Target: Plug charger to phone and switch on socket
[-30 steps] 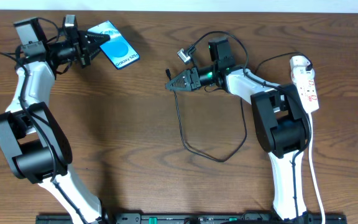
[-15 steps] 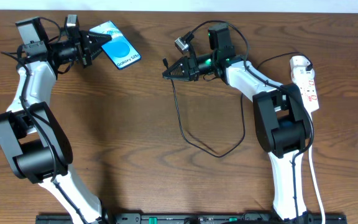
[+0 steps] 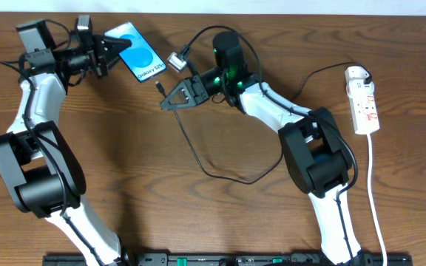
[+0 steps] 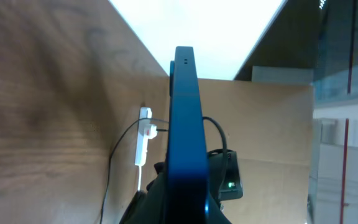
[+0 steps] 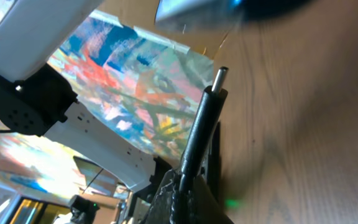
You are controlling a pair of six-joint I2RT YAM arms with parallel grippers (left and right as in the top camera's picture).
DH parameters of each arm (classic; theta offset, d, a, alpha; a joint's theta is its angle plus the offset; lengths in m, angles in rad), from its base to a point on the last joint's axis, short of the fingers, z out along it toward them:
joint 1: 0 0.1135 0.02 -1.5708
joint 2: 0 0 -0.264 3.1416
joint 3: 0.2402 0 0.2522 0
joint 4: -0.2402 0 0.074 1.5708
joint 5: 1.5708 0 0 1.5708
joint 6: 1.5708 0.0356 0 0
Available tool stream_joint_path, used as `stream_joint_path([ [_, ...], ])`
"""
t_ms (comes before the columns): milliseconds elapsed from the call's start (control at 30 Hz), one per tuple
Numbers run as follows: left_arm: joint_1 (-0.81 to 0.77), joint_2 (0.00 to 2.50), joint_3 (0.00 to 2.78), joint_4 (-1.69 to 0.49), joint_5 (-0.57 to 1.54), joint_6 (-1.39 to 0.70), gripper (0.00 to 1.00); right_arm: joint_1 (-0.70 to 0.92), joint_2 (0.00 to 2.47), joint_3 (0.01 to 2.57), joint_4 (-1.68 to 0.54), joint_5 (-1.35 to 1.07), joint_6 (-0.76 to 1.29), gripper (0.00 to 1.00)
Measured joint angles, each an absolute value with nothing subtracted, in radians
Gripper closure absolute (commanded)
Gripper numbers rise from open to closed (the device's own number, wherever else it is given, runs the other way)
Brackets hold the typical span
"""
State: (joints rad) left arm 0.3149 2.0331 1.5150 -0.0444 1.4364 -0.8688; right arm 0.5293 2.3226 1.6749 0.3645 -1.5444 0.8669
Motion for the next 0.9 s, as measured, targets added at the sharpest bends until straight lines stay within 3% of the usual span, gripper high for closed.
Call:
stream_joint_path([
  [167,0.339,2.033,1.513,0.117,1.506,-0.921,0.93,0.541,2.323,1.675,0.392,-1.549,0.896,0.99],
  [533,0.347,2.033,1.514,0.146,1.525,-0.968,0.92,0.541,2.321,1.676,0.670,-1.548,1.028,0.99],
  [900,0.340,2.033,1.514,0.212,1.531,-1.046,0.92,0.541,2.320,1.676,0.678,-1.514,1.073,0.99],
])
